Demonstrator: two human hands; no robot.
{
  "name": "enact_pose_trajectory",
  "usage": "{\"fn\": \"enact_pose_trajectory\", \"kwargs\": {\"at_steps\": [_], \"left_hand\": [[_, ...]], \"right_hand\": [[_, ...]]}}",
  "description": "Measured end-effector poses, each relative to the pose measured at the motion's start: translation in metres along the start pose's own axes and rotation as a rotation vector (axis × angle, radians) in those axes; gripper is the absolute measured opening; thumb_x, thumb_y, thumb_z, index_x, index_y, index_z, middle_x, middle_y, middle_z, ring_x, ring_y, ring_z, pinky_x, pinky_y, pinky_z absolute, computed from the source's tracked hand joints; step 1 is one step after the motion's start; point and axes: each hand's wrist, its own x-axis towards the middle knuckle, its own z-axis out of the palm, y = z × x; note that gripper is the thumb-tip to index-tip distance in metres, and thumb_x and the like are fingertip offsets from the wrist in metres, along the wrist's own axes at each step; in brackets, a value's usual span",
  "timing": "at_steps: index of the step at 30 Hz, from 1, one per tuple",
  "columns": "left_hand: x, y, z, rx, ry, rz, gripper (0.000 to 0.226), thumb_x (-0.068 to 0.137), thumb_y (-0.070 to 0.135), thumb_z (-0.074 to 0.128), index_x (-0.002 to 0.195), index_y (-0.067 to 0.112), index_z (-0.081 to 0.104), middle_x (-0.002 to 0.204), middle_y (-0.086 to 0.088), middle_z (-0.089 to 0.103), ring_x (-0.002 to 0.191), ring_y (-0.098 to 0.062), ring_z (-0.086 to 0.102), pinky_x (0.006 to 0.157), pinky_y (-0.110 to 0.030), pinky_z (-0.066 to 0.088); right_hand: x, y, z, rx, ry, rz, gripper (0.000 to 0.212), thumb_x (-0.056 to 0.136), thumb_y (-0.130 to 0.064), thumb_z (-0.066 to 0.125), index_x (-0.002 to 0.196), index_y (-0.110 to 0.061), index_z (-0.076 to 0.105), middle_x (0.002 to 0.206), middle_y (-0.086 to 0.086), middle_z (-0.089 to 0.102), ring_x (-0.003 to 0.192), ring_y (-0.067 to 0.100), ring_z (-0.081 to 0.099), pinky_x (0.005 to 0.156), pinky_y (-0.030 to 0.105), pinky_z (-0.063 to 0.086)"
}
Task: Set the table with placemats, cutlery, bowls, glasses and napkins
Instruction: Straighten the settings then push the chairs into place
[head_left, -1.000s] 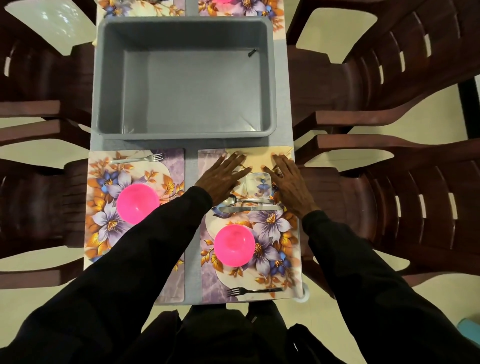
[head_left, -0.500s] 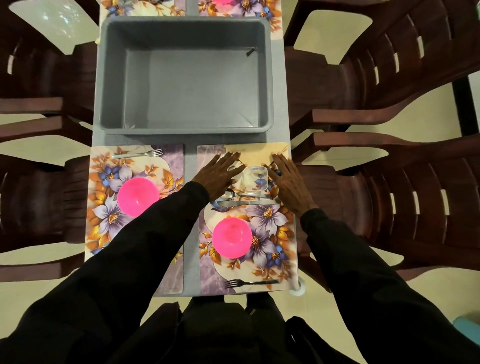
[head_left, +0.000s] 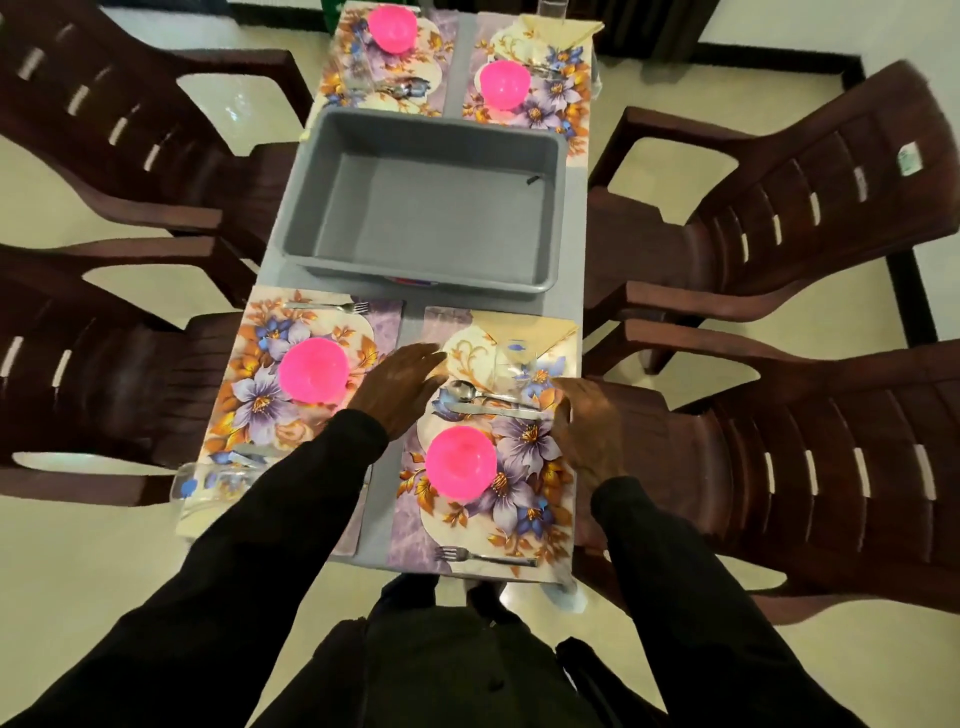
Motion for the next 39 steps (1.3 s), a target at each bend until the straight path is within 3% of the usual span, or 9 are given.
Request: {"fn": "enact_pose_trajectory", "kwargs": {"at_steps": [3,7,12,20,29,34,39], "left_hand": [[-0.028,0.01,-0.006,-0.031,0.059,-0.062,0.043,0.105,0.03,0.048,0.138,0.005,0.06,0.143,-0.016,0.059,0.131,-0.034,0.056,0.11,-0.043,0.043],[-0.074,0.023,-0.006,-0.037,0.12,-0.121,0.039,0.105,0.028,0.053,0.138,0.008,0.061,0.144,-0.013,0.059,0.133,-0.032,0.055,0.109,-0.042,0.044],[-0.125,0.022,-0.006,-0.041,0.151,-0.142,0.038,0.105,0.028,0.056,0.137,0.009,0.062,0.143,-0.012,0.06,0.133,-0.03,0.055,0.109,-0.041,0.043],[-0.19,-0.001,-0.02,-0.064,0.201,-0.119,0.054,0.102,0.045,0.039,0.129,0.008,0.068,0.135,-0.012,0.066,0.125,-0.032,0.062,0.103,-0.046,0.051],[-0.252,-0.058,-0.06,-0.059,0.312,0.015,0.042,0.103,0.036,0.047,0.126,0.009,0.069,0.128,-0.011,0.069,0.116,-0.028,0.064,0.095,-0.038,0.052],[-0.282,-0.106,-0.079,-0.062,0.378,-0.044,0.035,0.101,0.028,0.059,0.128,0.009,0.068,0.131,-0.011,0.068,0.12,-0.028,0.063,0.099,-0.04,0.053],[-0.299,-0.156,-0.093,-0.008,0.317,-0.183,0.044,0.104,0.041,0.047,0.135,0.013,0.062,0.137,-0.01,0.063,0.121,-0.028,0.061,0.102,-0.041,0.051]], "right_hand": [[-0.01,-0.015,-0.011,-0.001,-0.022,0.069,0.044,0.097,-0.032,0.042,0.112,-0.004,0.073,0.11,0.015,0.074,0.099,0.034,0.07,0.087,0.049,0.058],[-0.026,-0.033,-0.018,-0.016,-0.032,0.081,0.027,0.094,-0.014,0.057,0.115,-0.009,0.073,0.113,0.012,0.074,0.103,0.032,0.069,0.09,0.053,0.056],[-0.049,-0.067,-0.02,0.038,-0.061,0.041,0.027,0.093,-0.006,0.06,0.117,-0.009,0.073,0.115,0.011,0.072,0.105,0.028,0.067,0.094,0.038,0.052],[-0.088,-0.123,0.003,0.04,-0.073,-0.005,0.027,0.095,-0.007,0.059,0.118,-0.011,0.072,0.117,0.009,0.072,0.109,0.027,0.065,0.094,0.035,0.05],[-0.119,-0.201,0.056,0.034,-0.064,-0.026,0.027,0.099,-0.01,0.055,0.122,-0.012,0.07,0.119,0.008,0.071,0.111,0.025,0.064,0.094,0.035,0.05],[-0.135,-0.235,0.088,0.046,-0.116,-0.028,0.027,0.101,-0.012,0.053,0.123,-0.012,0.069,0.12,0.008,0.071,0.111,0.026,0.065,0.095,0.036,0.051],[-0.133,-0.257,0.108,0.079,-0.17,-0.035,0.027,0.098,-0.009,0.057,0.122,-0.011,0.069,0.12,0.01,0.071,0.109,0.029,0.067,0.096,0.036,0.051]]}}
